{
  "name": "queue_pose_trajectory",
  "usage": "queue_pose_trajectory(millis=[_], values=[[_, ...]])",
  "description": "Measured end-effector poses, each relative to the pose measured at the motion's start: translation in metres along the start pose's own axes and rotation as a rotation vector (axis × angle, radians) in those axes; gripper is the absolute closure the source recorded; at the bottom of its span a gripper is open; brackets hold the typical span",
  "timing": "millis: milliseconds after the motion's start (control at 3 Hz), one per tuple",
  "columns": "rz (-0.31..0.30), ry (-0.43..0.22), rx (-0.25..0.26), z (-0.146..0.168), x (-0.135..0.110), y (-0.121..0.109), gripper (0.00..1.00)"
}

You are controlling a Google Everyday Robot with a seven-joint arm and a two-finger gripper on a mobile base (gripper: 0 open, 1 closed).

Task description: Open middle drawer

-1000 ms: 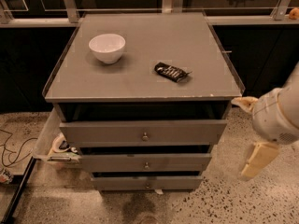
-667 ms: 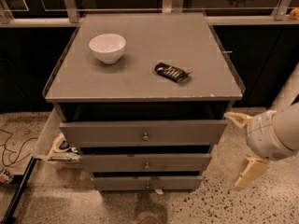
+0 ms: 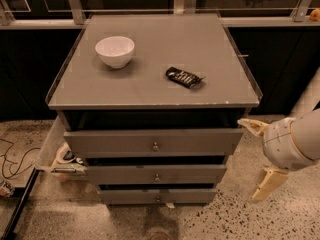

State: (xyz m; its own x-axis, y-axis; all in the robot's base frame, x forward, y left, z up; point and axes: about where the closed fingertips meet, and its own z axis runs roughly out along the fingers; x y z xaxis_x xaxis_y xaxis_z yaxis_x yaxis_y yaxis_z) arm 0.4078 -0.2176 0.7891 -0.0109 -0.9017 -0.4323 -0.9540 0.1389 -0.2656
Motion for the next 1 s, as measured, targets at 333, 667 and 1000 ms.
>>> queue_pose_trajectory(millis=[333, 667, 1000], values=[[0.018, -0.005, -0.019, 0.016, 0.004, 0.003, 0.00], [0.051, -0.028, -0.044, 0.062, 0.025, 0.011, 0.00], [0.056, -0.050, -0.047, 0.111, 0.044, 0.017, 0.00]])
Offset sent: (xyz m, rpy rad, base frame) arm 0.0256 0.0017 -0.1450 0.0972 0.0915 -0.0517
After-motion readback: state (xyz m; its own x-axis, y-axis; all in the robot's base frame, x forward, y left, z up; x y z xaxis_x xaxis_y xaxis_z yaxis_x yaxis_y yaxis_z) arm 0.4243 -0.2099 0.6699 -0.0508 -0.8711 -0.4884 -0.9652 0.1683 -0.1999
